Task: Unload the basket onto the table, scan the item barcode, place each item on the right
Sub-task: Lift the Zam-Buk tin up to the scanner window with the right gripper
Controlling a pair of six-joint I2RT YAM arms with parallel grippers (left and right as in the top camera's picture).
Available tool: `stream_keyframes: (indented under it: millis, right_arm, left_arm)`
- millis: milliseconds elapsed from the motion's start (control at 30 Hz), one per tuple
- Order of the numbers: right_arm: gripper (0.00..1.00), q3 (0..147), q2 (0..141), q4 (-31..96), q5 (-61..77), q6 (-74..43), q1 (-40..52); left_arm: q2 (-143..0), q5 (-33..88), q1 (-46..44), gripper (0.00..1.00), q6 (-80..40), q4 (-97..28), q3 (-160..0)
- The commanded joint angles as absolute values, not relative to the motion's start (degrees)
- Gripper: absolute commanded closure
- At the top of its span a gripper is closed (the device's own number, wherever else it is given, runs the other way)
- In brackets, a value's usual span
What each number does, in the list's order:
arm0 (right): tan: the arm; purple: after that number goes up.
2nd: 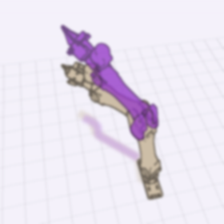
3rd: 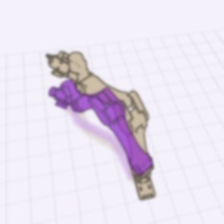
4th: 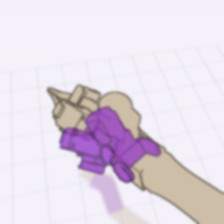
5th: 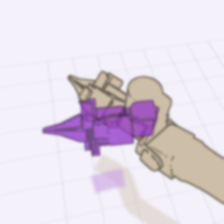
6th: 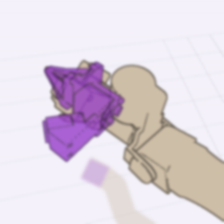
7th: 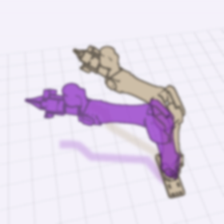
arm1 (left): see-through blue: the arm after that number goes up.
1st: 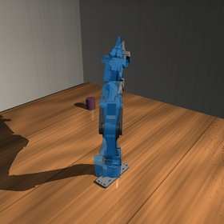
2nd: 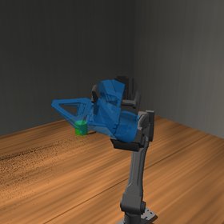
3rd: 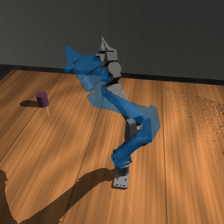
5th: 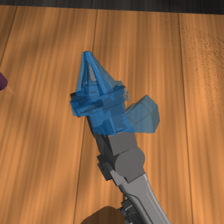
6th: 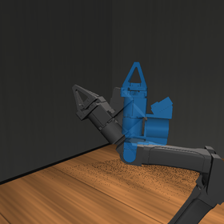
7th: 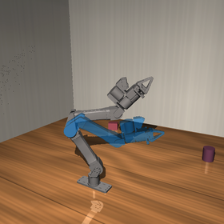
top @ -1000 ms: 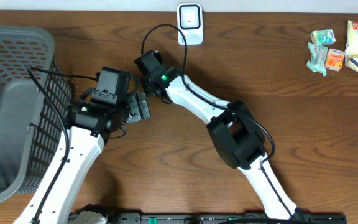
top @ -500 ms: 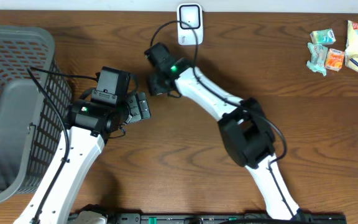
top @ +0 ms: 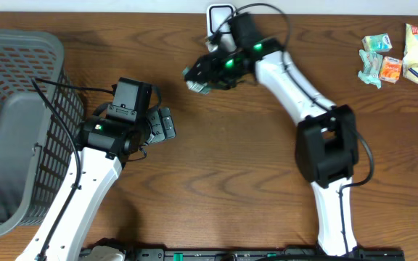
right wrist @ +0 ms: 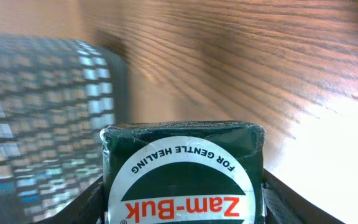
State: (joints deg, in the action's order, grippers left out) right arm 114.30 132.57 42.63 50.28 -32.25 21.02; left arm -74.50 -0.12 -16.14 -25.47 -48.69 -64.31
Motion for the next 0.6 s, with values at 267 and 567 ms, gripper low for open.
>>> stream_keyframes:
  millis: [267, 567]
  right_arm:
    - [0.44, 114.4, 131.2, 41.6, 62.5, -61.6, 11.4]
    - [0.44, 114.4, 131.2, 31.4, 61.9, -74.4, 10.5]
  left_arm:
    - [-74.4, -0.2, -16.1, 0.02, -25.5, -48.8, -65.1]
    - [-74.4, -0.2, -16.1, 0.02, -25.5, -48.8, -65.1]
